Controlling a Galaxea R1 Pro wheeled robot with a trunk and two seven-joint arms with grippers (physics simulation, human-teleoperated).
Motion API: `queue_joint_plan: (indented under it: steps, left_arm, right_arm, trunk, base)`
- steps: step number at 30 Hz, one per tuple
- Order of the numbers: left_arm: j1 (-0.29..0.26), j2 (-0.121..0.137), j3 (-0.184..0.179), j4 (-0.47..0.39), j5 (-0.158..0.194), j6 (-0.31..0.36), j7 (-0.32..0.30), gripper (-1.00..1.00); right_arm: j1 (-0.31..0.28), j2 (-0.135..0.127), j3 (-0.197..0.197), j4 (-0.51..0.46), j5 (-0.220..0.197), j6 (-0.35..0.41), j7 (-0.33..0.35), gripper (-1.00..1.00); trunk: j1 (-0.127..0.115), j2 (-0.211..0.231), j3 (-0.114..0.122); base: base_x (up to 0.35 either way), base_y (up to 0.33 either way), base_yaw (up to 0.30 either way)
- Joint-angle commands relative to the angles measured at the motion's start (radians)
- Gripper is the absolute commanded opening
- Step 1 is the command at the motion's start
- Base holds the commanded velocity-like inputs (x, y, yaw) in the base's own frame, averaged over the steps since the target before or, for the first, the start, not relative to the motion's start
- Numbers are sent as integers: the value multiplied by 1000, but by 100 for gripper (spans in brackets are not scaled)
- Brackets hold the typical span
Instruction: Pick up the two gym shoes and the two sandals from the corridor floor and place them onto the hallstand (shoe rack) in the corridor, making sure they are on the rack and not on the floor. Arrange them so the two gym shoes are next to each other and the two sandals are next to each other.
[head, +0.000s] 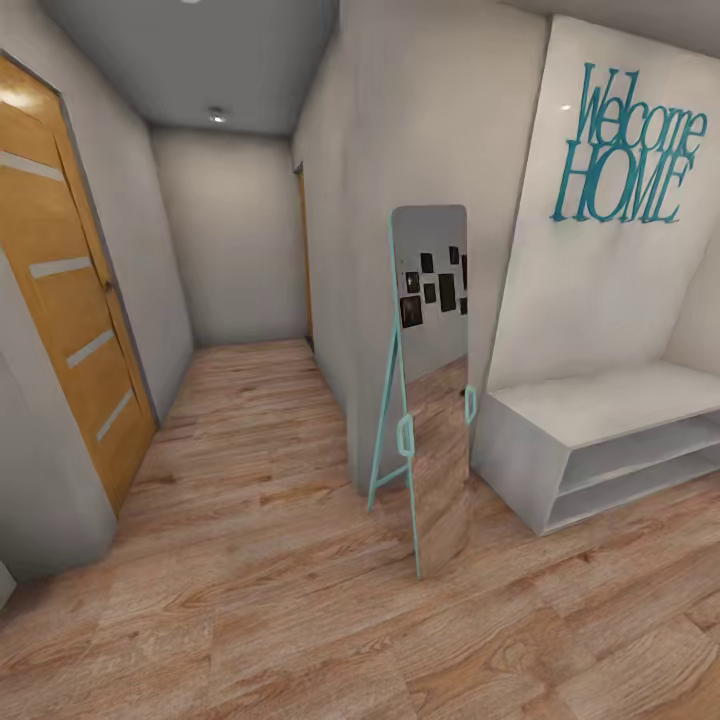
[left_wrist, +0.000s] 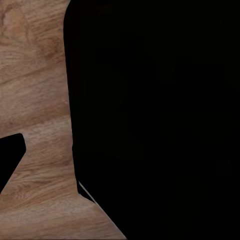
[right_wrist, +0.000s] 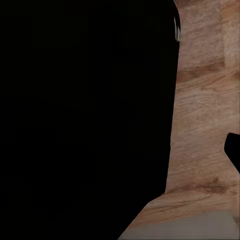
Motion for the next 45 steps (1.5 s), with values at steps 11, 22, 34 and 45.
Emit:
queue_joint_plan:
  steps: [11,22,34,45]
  left_arm:
    - [0,3,3,-2,2,-4,3,100]
    - [-3,2,2,-10,0,-5,3,100]
    - [-11,12,3,-77,2,-3,4,100]
    - [-26,14,8,-139,2,-4,7,100]
  right_arm:
    - [-3,31,2,-25,0,-2,-4,100]
    - [-3,31,0,-33,0,-3,-2,100]
    - [-3,-8,1,-82,1,-5,-6,100]
    - [-3,-70,-3,-144,1,-45,-6,100]
  trunk:
    - [0,0,0]
    - [0,0,0]
    - [0,0,0]
    - [0,0,0]
  base:
    - [0,0,0]
    - [0,0,0]
    - [0,0,0]
    - [0,0,0]
